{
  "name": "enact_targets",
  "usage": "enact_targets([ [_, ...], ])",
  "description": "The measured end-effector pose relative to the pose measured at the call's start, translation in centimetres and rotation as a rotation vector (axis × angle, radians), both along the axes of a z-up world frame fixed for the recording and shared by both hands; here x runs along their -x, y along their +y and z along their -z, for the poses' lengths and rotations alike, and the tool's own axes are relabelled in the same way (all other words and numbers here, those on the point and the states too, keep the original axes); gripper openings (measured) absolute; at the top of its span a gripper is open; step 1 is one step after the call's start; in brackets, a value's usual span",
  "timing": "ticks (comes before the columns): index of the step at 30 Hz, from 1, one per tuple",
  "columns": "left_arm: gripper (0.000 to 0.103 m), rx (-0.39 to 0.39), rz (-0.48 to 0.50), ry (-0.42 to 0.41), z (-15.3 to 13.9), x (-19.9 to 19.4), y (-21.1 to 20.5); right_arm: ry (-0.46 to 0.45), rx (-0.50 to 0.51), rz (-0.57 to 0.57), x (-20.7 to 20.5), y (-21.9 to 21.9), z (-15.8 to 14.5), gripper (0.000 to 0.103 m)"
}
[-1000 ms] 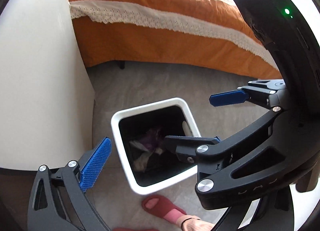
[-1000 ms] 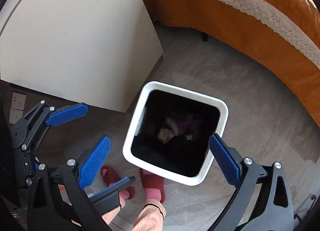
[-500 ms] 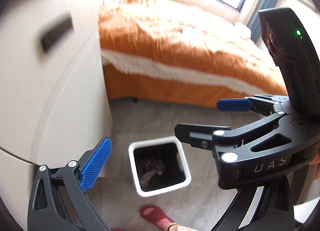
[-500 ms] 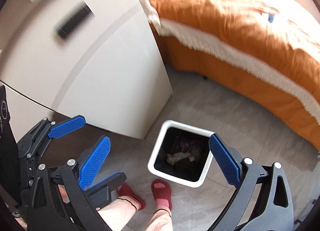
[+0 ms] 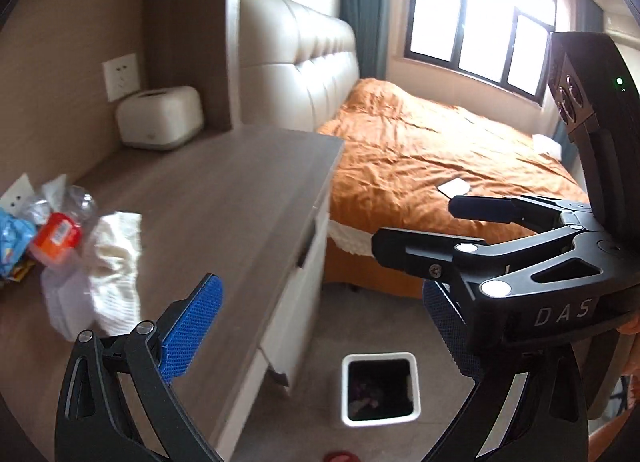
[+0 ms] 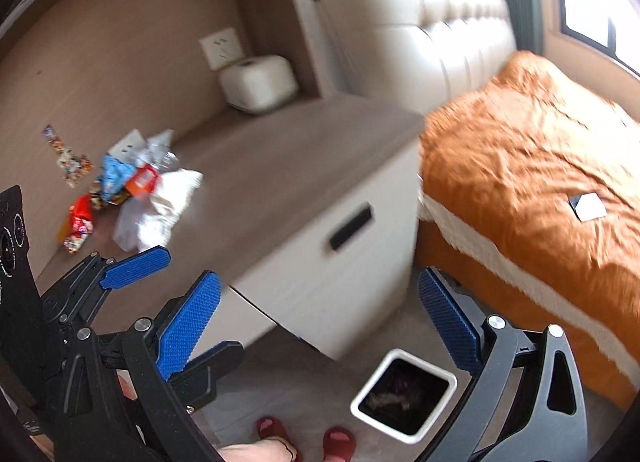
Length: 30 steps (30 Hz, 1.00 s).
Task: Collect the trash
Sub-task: 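Move both open tools back toward the desk, then grasp the red snack bag with the left tool while the right tool grasps the blue snack bag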
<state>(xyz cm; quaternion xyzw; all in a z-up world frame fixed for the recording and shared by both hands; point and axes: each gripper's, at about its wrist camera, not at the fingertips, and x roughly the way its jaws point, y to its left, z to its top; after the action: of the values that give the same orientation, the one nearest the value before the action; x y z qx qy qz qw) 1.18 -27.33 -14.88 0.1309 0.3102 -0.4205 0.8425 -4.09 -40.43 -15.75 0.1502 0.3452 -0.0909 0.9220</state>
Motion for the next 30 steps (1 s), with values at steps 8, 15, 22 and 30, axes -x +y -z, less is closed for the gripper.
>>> enact_targets([
  [8, 0.098, -0.017, -0.287, -0.060, -3.0, -5.7, 8.5, -0.072, 0.057, -0.186, -6.5, 5.8, -4.0, 0.098],
  [15, 0.098, -0.039, -0.458, -0.086, -4.3, -9.4, 15.9, -0.093, 0.054, -0.320, -11.5, 10.6, -4.3, 0.098],
  [22, 0.098, -0.056, -0.580, -0.105, -4.7, -12.5, 22.0, -0.098, 0.065, -0.416, -16.3, 15.6, -4.0, 0.098],
  [30, 0.098, -0.069, -0.639, -0.091, -3.9, -16.2, 26.5, -0.087, 0.066, -0.498, -21.4, 20.8, -3.1, 0.099],
])
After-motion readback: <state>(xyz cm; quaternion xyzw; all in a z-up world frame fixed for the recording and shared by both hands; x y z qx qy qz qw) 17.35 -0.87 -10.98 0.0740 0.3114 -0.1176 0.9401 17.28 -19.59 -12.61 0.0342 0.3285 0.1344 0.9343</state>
